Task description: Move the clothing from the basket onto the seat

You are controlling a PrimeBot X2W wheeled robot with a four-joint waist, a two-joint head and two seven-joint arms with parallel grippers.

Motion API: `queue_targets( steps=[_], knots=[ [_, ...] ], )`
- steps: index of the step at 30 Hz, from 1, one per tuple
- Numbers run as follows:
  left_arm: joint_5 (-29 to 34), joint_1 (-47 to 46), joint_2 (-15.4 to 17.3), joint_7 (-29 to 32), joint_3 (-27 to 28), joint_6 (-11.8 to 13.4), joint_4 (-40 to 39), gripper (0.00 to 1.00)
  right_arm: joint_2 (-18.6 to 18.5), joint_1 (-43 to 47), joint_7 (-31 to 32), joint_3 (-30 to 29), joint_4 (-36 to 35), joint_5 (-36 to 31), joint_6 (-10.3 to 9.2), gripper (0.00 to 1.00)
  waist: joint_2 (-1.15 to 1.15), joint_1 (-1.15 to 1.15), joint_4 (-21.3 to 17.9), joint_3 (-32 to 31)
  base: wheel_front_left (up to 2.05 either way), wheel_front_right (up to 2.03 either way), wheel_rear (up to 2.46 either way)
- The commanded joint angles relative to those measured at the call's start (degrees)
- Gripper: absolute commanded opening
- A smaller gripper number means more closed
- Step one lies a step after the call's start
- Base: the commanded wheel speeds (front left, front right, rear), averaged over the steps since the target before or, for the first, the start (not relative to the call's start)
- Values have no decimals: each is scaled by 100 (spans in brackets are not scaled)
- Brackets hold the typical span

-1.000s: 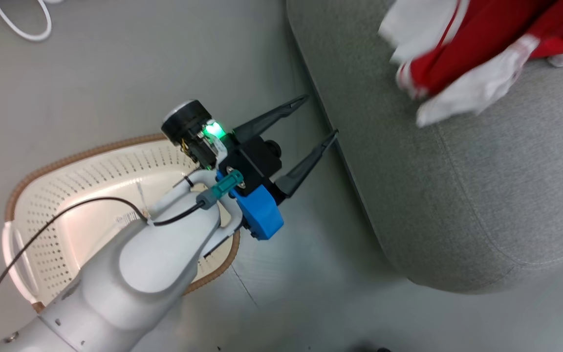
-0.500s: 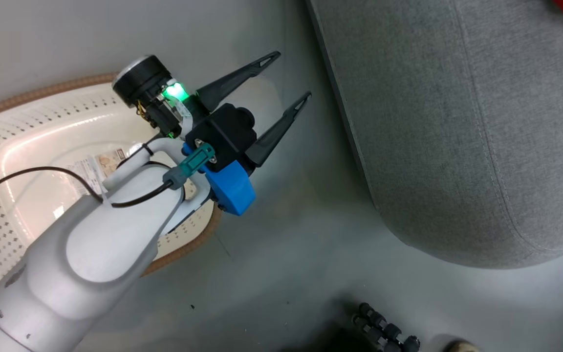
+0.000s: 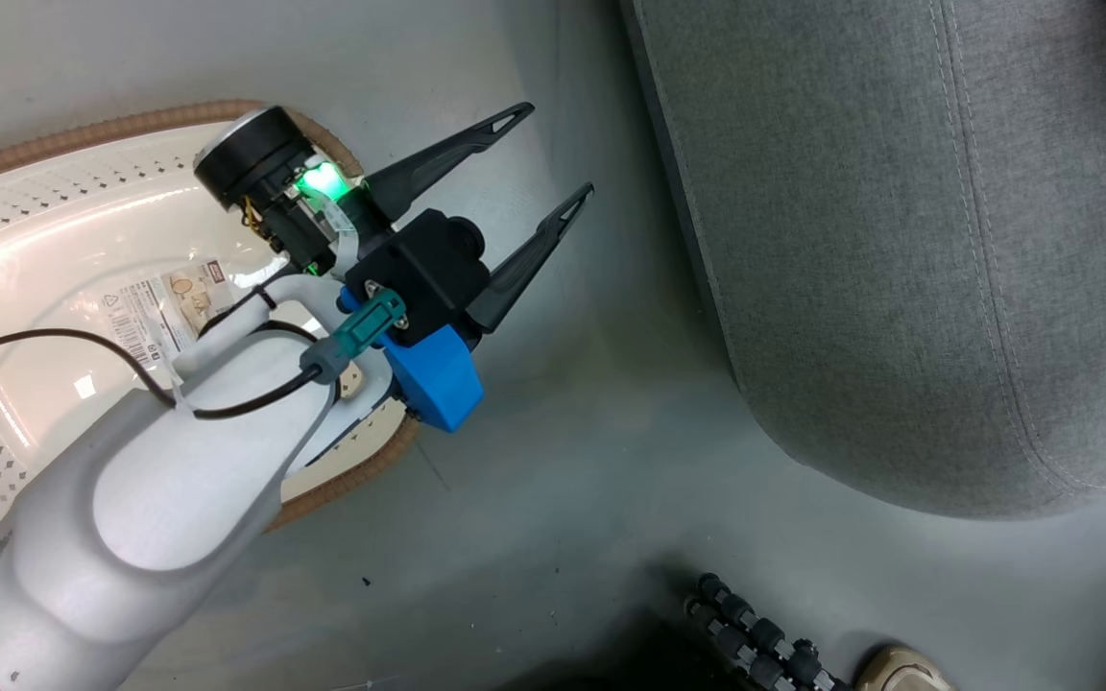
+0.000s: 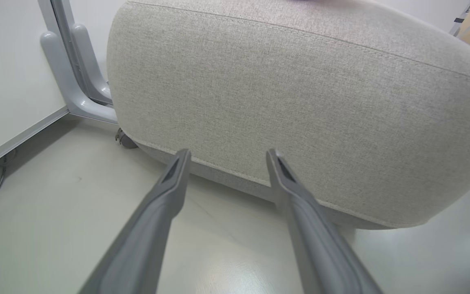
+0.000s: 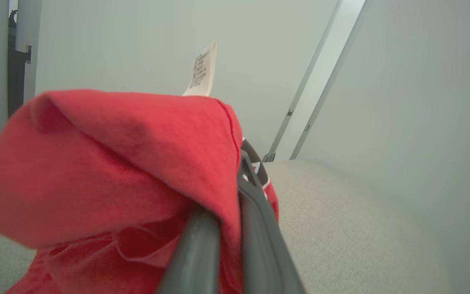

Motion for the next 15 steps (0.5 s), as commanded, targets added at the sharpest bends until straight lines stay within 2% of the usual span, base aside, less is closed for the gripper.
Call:
queue_targets(
  steps=[1,12,13,14,15],
  knots=[
    [-27,55,51,7,-16,6,-28,100,79,72,-3,5,80,-23,-6,0,0,-1,4,-1,0,0,0],
    [-53,54,116,53,-41,64,-104,100,638,287,-3,87,462,-263,-6,0,0,-1,30,-63,0,0,0],
    [-63,61,125,43,-39,71,-98,100,660,289,-3,85,448,-270,-6,44,0,-1,25,-84,0,0,0],
    [-72,70,130,29,-38,82,-89,100,677,297,-3,80,421,-285,-6,100,0,-1,18,-114,0,0,0],
    [-81,79,129,19,-39,95,-81,100,702,315,-3,76,384,-277,-6,100,0,-1,12,-147,0,0,0]
  ],
)
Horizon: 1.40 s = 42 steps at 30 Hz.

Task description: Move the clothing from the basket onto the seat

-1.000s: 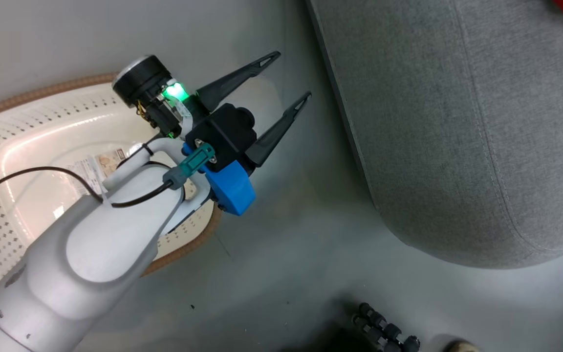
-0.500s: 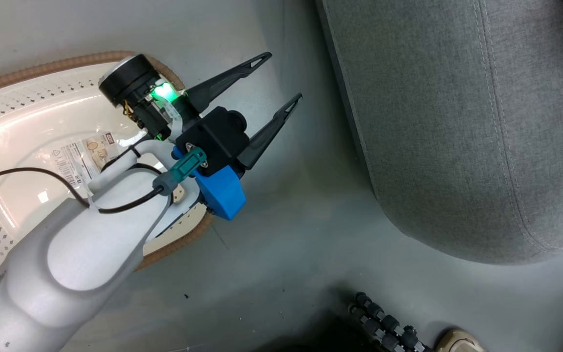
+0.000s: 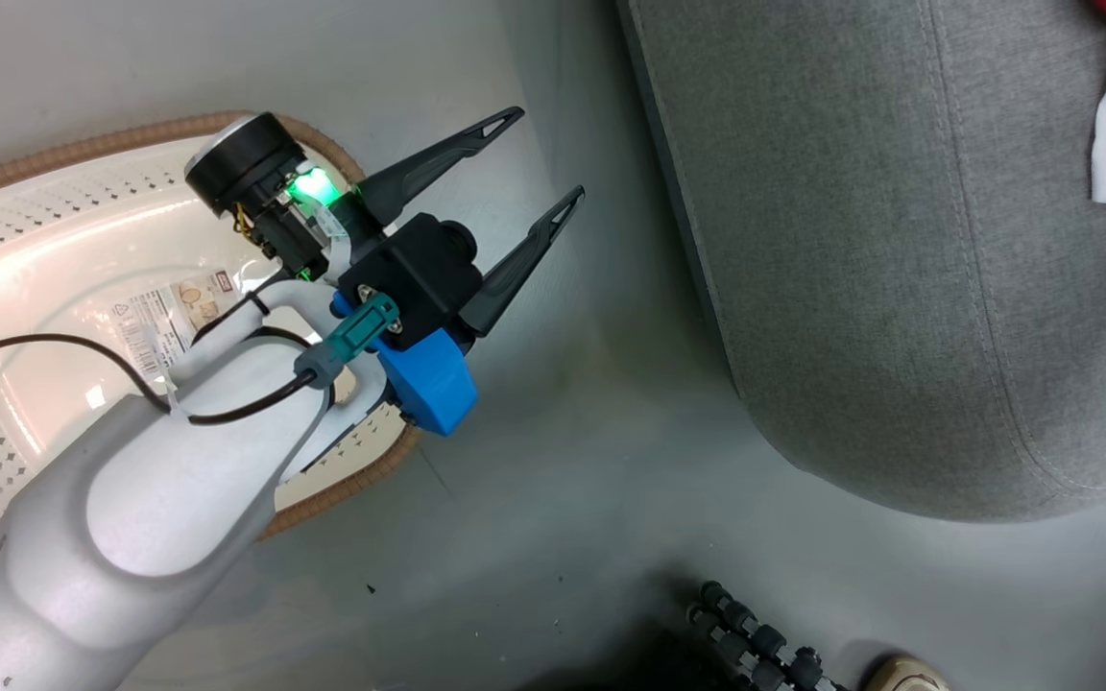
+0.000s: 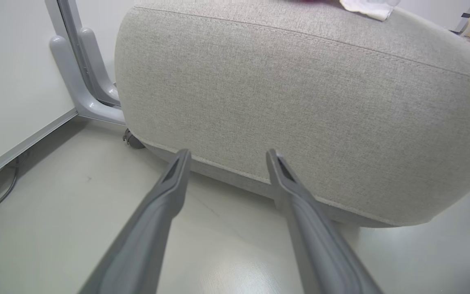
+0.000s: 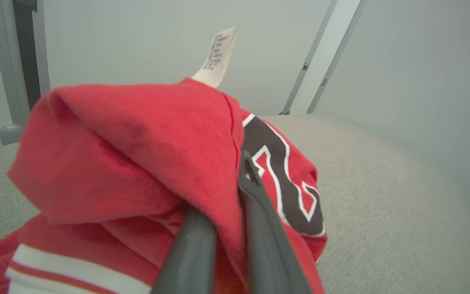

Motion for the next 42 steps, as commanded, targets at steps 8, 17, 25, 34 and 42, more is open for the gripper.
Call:
queue_targets(
  steps=[8,17,25,34,42],
  knots=[
    [-118,228,-99,-256,0,135,115,100,167,636,-3,75,-523,55,-6,100,0,0,31,-480,0,0,0],
    [-333,491,-363,-828,128,339,509,100,88,1502,-4,514,-1235,139,-7,100,0,0,348,-1344,0,0,0],
    [-526,799,-549,-1102,481,598,709,100,76,2074,-3,986,-1826,197,-7,100,0,0,801,-2098,0,0,0],
    [-462,1501,-746,-1135,1509,826,342,100,167,2511,-3,1855,-2114,114,-7,100,0,0,1500,-2919,0,0,0],
    [-246,2412,-985,-1135,2609,802,116,100,362,2860,-3,2581,-2070,163,-7,100,0,0,2006,-3534,0,0,0]
  ],
)
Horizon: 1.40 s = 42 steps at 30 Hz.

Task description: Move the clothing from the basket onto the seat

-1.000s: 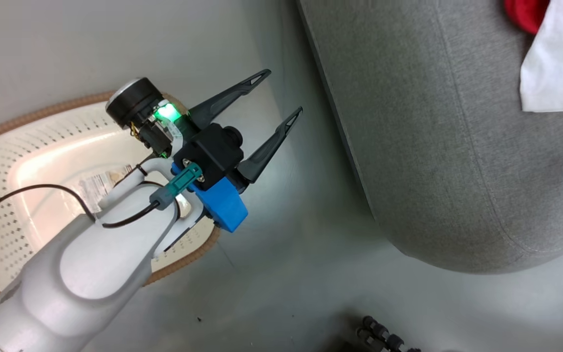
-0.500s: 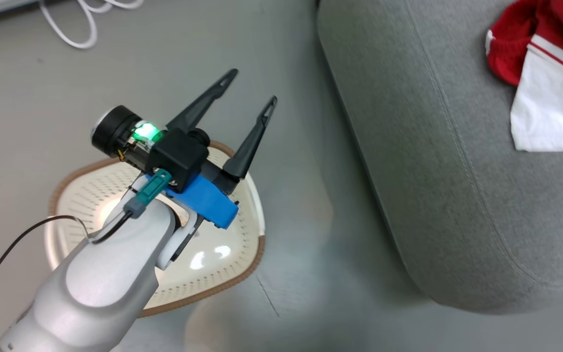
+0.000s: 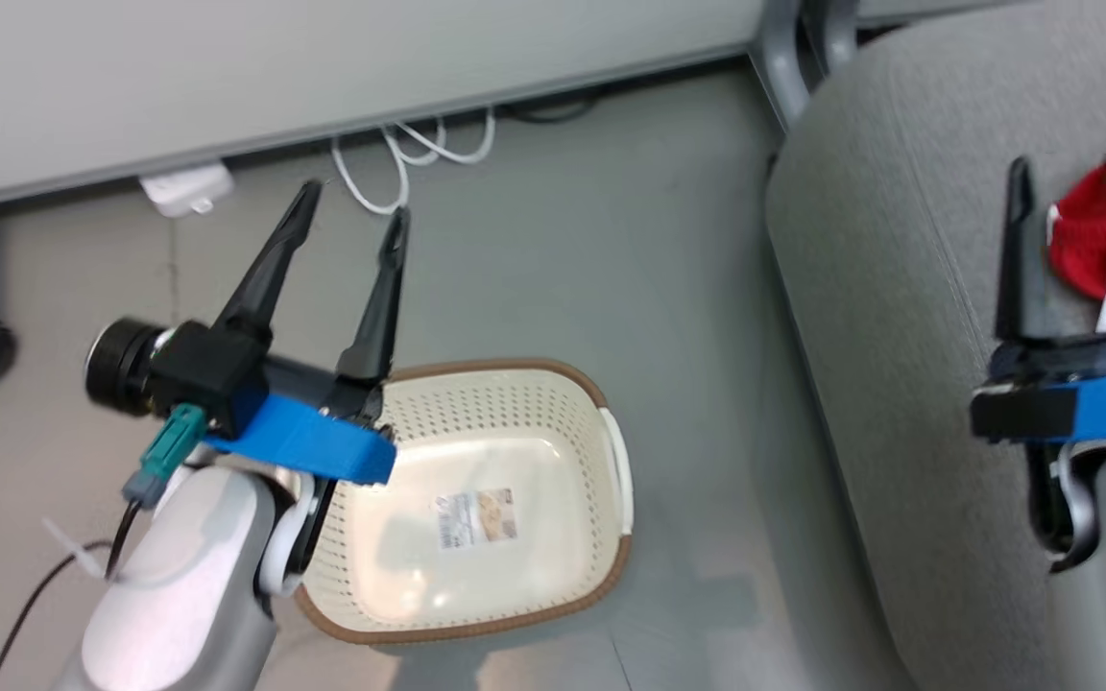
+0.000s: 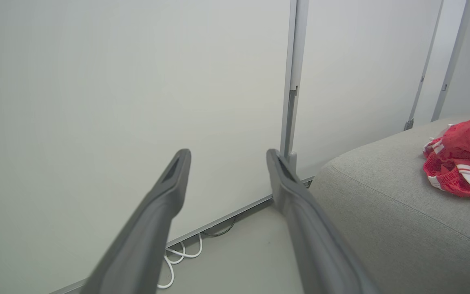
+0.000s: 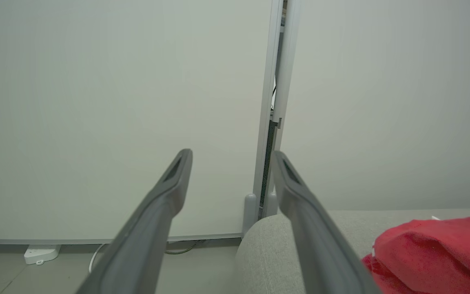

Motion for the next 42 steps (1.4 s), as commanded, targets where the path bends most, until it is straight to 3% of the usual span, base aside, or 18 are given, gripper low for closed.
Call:
queue_targets(
  steps=[1,17,28,42],
  knots=[
    [56,118,-29,-23,76,-22,-18,100,32,124,-3,42,16,19,-7,100,0,1,288,-306,0,0,0],
    [626,1708,-645,-21,1559,-439,139,100,393,1227,-3,462,229,327,-7,100,0,1,746,-1213,0,0,0],
    [1023,2346,-990,-21,1990,-811,228,100,551,1932,-3,347,405,485,-7,100,0,1,838,-1591,0,0,0],
    [1202,2746,-1155,-21,2263,-987,239,100,720,2452,-3,298,532,516,-7,100,0,1,925,-1799,0,0,0]
  ],
)
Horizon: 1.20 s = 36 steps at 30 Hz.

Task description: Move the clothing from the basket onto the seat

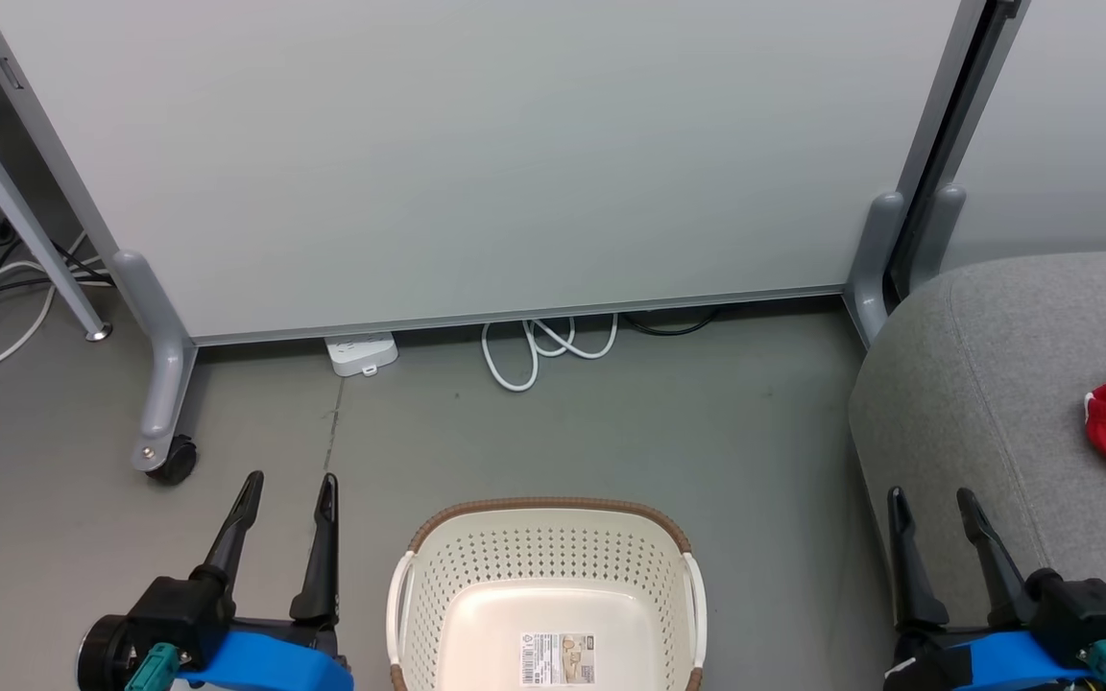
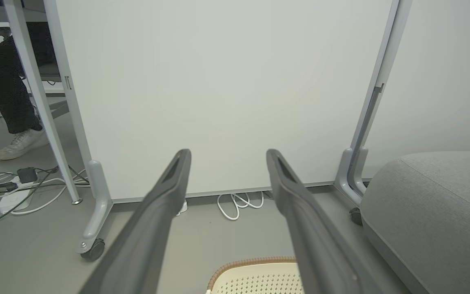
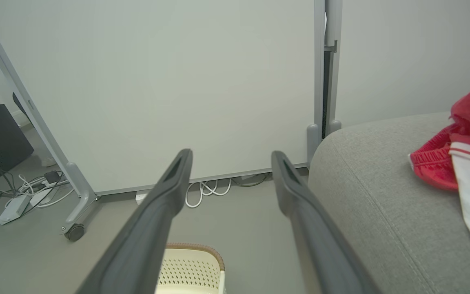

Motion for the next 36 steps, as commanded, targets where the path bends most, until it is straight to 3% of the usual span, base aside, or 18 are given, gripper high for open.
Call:
queue_targets(
  steps=[1,17,18,22,36],
  knots=[
    [23,73,9,-18,35,-28,18,100,37,111,-3,-11,16,9,-7,100,0,0,16,-13,0,0,0],
    [36,178,-16,-18,65,-106,109,100,97,113,-3,14,40,-20,-7,100,0,0,27,-62,0,0,0],
    [31,97,-27,0,45,-92,102,0,70,68,0,4,26,-2,0,0,0,0,27,-62,0,0,0],
    [20,216,-48,39,28,-94,326,0,73,124,11,-2,235,12,3,0,0,0,26,-63,0,0,0],
    [-1539,155,-43,444,237,-110,263,0,84,-13,422,-103,182,1533,2,0,0,0,-24,-53,0,0,0]
  ],
)
